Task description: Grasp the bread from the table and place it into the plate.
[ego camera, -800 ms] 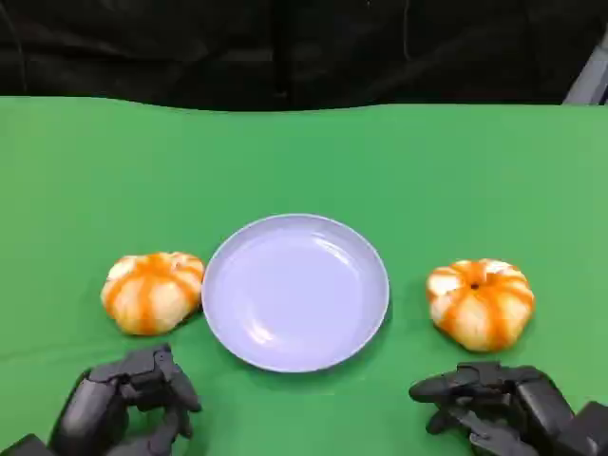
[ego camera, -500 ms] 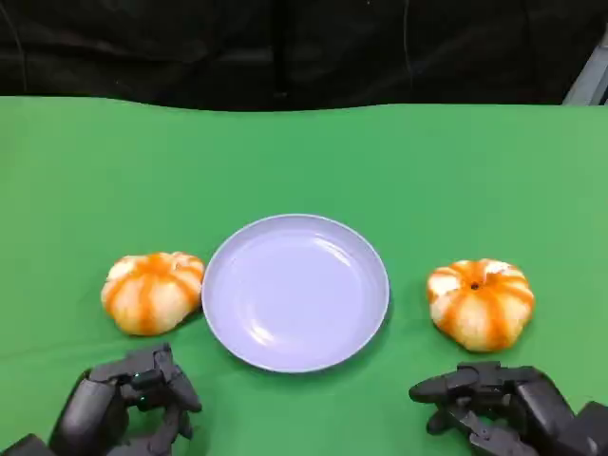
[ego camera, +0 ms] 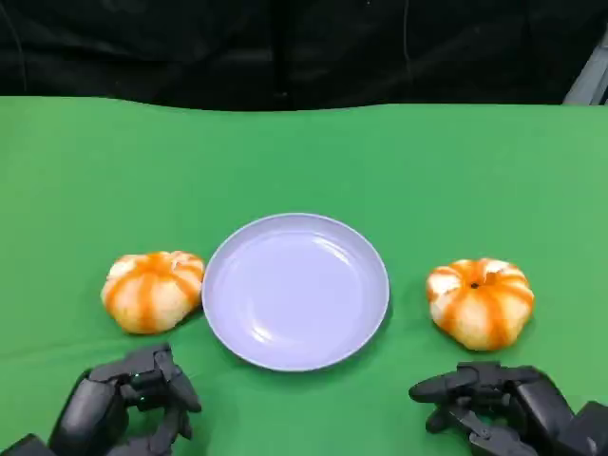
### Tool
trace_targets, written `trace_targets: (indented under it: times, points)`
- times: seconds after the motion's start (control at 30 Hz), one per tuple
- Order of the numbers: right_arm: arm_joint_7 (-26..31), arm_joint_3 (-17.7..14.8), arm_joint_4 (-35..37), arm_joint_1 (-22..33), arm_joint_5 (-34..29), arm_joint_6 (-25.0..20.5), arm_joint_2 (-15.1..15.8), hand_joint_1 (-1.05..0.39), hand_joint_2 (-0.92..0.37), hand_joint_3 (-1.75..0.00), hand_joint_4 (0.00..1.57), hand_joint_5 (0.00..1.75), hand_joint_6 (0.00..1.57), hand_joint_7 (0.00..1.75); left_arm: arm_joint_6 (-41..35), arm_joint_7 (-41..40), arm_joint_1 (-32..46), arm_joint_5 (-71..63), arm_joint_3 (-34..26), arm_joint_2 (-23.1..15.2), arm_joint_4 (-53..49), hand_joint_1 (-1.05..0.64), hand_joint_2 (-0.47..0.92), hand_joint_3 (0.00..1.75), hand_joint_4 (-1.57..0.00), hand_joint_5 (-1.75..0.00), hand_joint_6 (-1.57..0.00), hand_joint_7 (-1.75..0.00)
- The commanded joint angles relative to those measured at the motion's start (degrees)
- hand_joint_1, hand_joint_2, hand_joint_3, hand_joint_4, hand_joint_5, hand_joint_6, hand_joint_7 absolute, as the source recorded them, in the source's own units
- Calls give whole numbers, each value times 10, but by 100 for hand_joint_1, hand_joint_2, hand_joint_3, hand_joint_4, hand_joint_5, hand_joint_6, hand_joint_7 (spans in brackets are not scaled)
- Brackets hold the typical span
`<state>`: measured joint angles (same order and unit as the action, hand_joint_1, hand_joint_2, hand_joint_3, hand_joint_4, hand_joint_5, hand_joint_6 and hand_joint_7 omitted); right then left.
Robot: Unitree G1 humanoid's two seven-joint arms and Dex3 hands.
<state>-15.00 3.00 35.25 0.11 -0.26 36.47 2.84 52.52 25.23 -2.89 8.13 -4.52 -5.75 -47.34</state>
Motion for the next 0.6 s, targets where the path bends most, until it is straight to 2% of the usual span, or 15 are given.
trace_targets:
  times: [0.03, 0.07, 0.17, 0.4, 0.47, 0.53, 0.6]
  points:
    - [-3, -4, 3, -1, 7, 5, 4, -10, -92, -37, 84, 108, 116, 21, 5, 6, -3, 7, -6, -10, -8, 12, 60, 110, -87, -142, -88, -125]
    - [-4, -4, 4, -1, 8, 6, 4, -10, -92, -37, 84, 108, 116, 21, 3, 7, -4, 11, -7, -8, -10, 8, 64, 96, -86, -132, -90, -108]
    - [-9, -6, 7, -2, 14, 2, 3, -9, -92, -37, 84, 108, 116, 20, -4, 10, -5, 21, -11, -4, -11, 3, 76, 69, -84, -118, -95, -77]
    - [-6, -5, 6, -3, 9, 3, 5, -9, -92, -38, 84, 108, 116, 20, 0, -1, -5, 19, -18, 2, -7, -4, 80, 60, -77, -106, -95, -58]
    - [-5, -5, 7, -4, 8, 5, 5, -8, -92, -38, 83, 108, 116, 20, 2, -2, -5, 21, -21, 5, -7, -6, 88, 41, -78, -85, -99, -28]
    - [-5, -4, 6, -3, 7, 2, 5, -8, -92, -39, 83, 109, 116, 20, -10, 1, -1, 25, -23, 6, 3, -7, 91, 32, -78, -70, -98, -14]
    - [-5, -4, 6, -3, 7, 2, 5, -8, -92, -39, 83, 109, 116, 20, -18, 9, 0, 32, -25, 8, 8, -8, 92, 28, -79, -60, -97, -7]
